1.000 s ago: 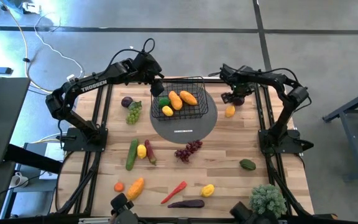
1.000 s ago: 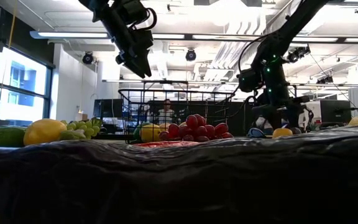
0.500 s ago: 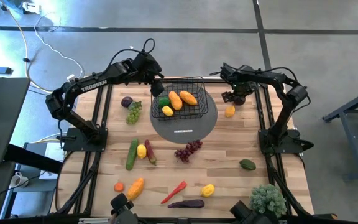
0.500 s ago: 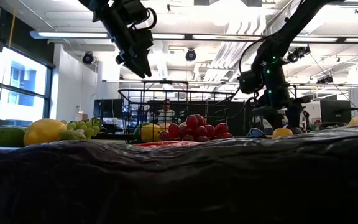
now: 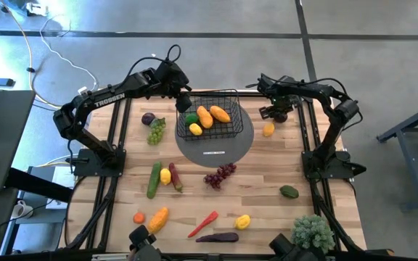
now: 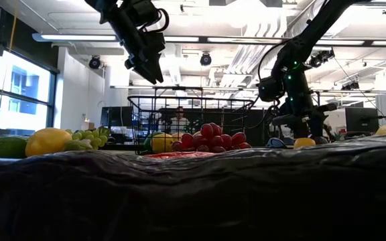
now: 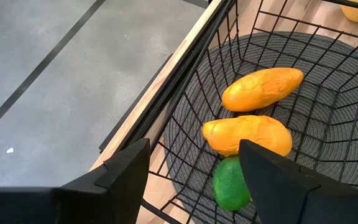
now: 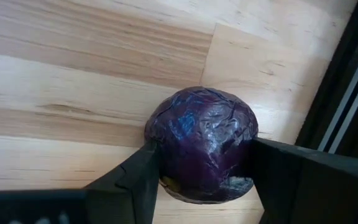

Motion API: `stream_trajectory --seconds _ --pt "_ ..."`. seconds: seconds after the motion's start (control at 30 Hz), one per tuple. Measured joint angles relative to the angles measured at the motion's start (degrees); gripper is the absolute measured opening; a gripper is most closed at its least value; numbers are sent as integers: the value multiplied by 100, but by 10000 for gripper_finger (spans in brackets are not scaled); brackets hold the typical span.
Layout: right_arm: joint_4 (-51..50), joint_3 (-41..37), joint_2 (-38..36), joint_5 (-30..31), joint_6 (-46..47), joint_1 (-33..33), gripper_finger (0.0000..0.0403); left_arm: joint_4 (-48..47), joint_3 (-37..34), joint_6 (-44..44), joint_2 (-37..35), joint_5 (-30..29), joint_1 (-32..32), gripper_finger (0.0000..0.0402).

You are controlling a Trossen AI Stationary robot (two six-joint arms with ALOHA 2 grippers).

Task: Build produce basket
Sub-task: Put the right plum into the wire basket

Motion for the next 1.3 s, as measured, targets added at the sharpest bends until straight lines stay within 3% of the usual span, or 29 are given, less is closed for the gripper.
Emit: stream_trajectory --seconds 0.33,0.77,1.07,1.3 --pt "-62 -35 -233 -107 13 -2 183 0 0 2 0 0 2 237" --pt "-66 -22 -1271 -332 330 135 183 -2 0 2 0 0 1 237" --pt "1316 -4 -2278 -1042 877 602 161 -2 0 2 0 0 0 237" --pt "2823 -2 -2562 -1250 1057 1114 160 -8 0 2 2 0 2 237"
